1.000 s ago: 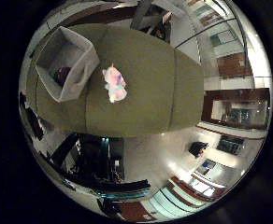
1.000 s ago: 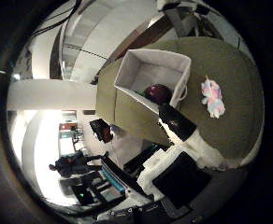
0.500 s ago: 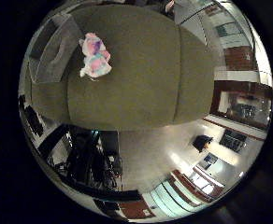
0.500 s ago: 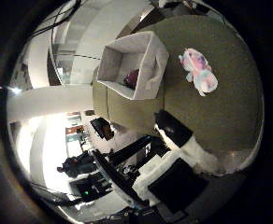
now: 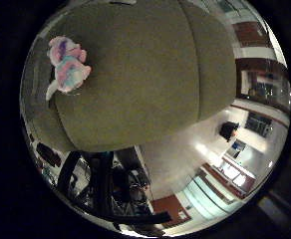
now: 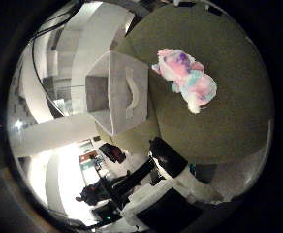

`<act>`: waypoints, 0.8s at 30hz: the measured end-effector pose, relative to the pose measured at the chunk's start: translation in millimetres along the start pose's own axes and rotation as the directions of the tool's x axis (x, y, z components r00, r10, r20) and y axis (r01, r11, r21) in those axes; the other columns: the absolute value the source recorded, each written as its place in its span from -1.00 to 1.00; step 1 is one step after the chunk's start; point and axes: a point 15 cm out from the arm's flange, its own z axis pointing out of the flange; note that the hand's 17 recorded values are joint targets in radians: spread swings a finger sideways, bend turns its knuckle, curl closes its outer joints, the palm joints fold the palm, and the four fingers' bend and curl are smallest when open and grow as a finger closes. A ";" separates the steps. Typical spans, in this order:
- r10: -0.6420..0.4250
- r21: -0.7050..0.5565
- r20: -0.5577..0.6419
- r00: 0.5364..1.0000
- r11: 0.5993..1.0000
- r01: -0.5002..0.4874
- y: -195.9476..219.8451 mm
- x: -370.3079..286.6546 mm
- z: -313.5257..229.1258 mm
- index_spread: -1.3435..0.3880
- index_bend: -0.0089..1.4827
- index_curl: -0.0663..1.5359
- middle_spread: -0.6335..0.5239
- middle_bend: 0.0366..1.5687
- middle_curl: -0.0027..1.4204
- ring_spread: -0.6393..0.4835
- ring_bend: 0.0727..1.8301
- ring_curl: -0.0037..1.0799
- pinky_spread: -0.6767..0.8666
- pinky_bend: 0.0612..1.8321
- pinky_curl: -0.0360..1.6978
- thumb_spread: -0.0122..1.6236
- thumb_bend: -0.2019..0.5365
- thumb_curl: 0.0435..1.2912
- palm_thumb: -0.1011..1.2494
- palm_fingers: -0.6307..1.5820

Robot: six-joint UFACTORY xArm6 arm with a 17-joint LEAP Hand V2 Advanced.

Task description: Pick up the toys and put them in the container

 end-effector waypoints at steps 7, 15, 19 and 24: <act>-0.007 -0.027 0.007 1.000 1.000 0.007 -6.8 -9.5 28.1 0.43 -0.78 -0.57 0.52 -0.77 -0.53 0.61 -0.65 -0.55 0.44 -0.38 -0.85 0.40 -0.52 -0.52 -0.07 -0.39; -0.015 -0.065 0.004 1.000 0.998 0.015 -6.5 -28.0 56.9 0.45 -0.77 -0.57 0.54 -0.79 -0.53 0.64 -0.65 -0.54 0.45 -0.36 -0.84 0.39 -0.52 -0.55 -0.10 -0.40; -0.022 -0.045 -0.004 1.000 0.999 0.022 -31.2 -33.2 62.7 0.45 -0.77 -0.57 0.55 -0.79 -0.53 0.65 -0.64 -0.54 0.45 -0.36 -0.83 0.38 -0.51 -0.56 -0.11 -0.40; -0.018 -0.055 0.007 1.000 0.998 0.018 -46.2 -32.2 66.5 0.45 -0.77 -0.57 0.55 -0.79 -0.54 0.65 -0.65 -0.53 0.45 -0.34 -0.83 0.37 -0.51 -0.57 -0.10 -0.41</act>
